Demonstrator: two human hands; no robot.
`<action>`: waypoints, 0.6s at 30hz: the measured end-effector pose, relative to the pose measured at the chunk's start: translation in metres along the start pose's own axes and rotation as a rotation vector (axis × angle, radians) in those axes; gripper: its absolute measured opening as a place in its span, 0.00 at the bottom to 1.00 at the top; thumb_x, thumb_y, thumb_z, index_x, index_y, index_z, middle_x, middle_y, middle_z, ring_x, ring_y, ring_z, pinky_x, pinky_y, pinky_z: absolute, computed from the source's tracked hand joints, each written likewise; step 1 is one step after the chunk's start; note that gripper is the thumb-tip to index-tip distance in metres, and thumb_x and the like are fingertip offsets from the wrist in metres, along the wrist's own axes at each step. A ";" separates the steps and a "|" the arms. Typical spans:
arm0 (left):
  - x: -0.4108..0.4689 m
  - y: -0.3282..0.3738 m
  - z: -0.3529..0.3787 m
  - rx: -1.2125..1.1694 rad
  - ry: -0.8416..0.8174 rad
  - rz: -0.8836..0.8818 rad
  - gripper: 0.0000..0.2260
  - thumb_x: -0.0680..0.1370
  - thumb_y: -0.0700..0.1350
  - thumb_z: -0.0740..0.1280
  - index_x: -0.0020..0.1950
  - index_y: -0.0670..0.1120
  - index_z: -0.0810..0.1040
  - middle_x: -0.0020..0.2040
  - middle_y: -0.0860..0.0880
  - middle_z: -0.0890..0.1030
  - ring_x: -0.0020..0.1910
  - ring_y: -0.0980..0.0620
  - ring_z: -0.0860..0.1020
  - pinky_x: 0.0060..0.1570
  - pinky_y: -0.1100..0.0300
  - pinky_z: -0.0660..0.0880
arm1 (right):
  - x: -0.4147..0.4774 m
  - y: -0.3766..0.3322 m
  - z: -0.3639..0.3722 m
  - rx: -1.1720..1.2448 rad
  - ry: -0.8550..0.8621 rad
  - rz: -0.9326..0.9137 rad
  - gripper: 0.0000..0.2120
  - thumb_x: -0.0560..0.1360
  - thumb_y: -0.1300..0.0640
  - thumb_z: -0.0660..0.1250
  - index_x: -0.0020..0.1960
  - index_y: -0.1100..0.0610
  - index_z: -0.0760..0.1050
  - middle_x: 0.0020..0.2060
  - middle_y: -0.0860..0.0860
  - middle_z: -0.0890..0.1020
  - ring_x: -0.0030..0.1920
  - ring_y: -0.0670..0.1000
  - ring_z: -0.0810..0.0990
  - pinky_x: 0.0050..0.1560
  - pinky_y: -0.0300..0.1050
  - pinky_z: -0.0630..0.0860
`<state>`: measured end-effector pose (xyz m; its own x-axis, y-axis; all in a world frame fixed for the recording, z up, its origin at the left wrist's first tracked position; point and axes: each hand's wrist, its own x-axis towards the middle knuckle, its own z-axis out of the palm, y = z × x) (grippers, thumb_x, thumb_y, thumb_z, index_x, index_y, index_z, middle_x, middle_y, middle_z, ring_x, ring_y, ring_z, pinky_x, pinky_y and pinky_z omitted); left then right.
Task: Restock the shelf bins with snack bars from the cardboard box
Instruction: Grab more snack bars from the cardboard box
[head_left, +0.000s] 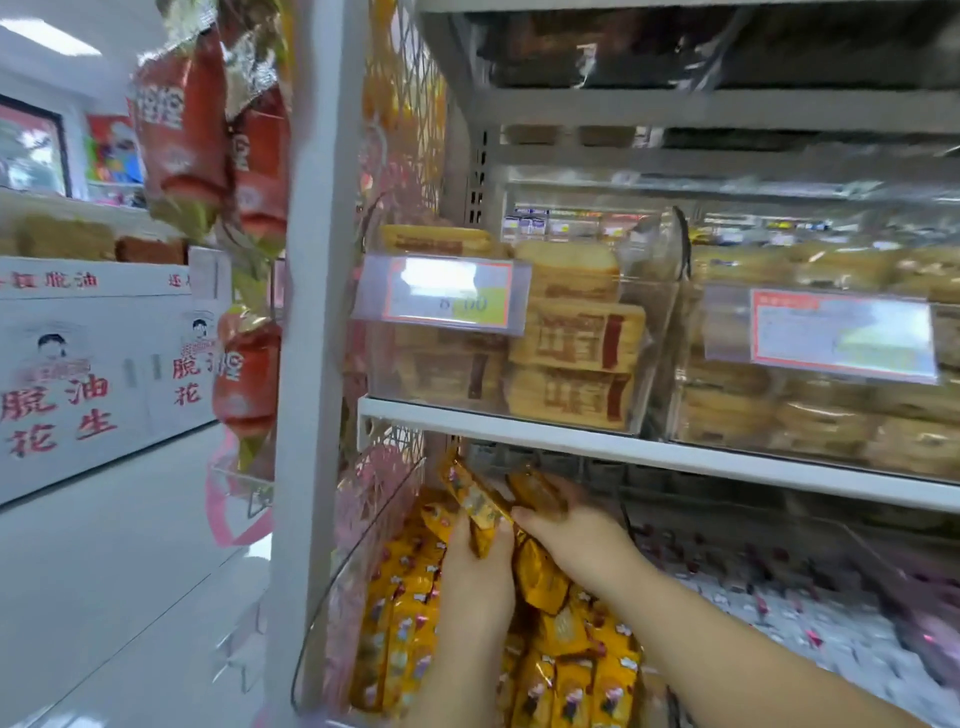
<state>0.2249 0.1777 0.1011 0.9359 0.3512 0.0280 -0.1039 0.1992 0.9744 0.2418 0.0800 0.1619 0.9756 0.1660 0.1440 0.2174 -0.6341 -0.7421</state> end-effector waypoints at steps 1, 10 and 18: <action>-0.001 0.002 -0.002 0.019 0.006 0.013 0.16 0.78 0.54 0.64 0.65 0.60 0.69 0.60 0.55 0.76 0.61 0.49 0.74 0.64 0.43 0.70 | 0.000 0.000 -0.001 -0.035 -0.006 -0.003 0.23 0.77 0.48 0.64 0.71 0.50 0.66 0.64 0.51 0.76 0.63 0.52 0.74 0.57 0.38 0.69; -0.011 0.021 -0.028 0.410 0.021 0.156 0.18 0.79 0.45 0.64 0.68 0.56 0.69 0.61 0.57 0.75 0.60 0.51 0.75 0.60 0.55 0.73 | -0.016 -0.001 0.006 -0.294 0.115 -0.333 0.21 0.77 0.47 0.64 0.69 0.44 0.69 0.63 0.43 0.77 0.64 0.46 0.74 0.65 0.43 0.70; -0.029 0.032 -0.058 0.349 -0.166 0.143 0.11 0.77 0.42 0.65 0.47 0.59 0.75 0.45 0.53 0.78 0.44 0.53 0.79 0.48 0.53 0.80 | -0.022 -0.004 0.006 -0.405 -0.040 -0.291 0.17 0.76 0.50 0.66 0.64 0.41 0.73 0.63 0.40 0.76 0.66 0.46 0.72 0.69 0.52 0.66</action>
<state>0.1748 0.2270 0.1184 0.9647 0.1951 0.1767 -0.1434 -0.1735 0.9743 0.2194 0.0834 0.1584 0.8723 0.4036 0.2759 0.4831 -0.7982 -0.3597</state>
